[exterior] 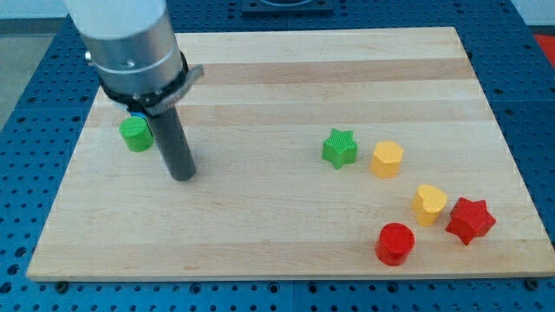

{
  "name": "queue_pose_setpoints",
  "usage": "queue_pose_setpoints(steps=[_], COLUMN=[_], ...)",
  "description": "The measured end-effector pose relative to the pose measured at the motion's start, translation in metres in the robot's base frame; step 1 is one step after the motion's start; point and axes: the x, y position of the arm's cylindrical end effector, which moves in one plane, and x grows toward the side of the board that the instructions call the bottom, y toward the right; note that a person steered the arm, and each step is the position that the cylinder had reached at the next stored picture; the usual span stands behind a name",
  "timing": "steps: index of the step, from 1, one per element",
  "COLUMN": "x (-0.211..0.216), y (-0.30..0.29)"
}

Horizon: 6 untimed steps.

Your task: Push the green star along with the yellow hexagon closer to the yellow heart

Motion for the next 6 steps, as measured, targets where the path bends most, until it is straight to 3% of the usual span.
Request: queue_pose_setpoints(steps=[1, 3, 4, 6], x=[-0.038, -0.057, -0.037, -0.014], y=[-0.023, 0.145, 0.203, 0.253])
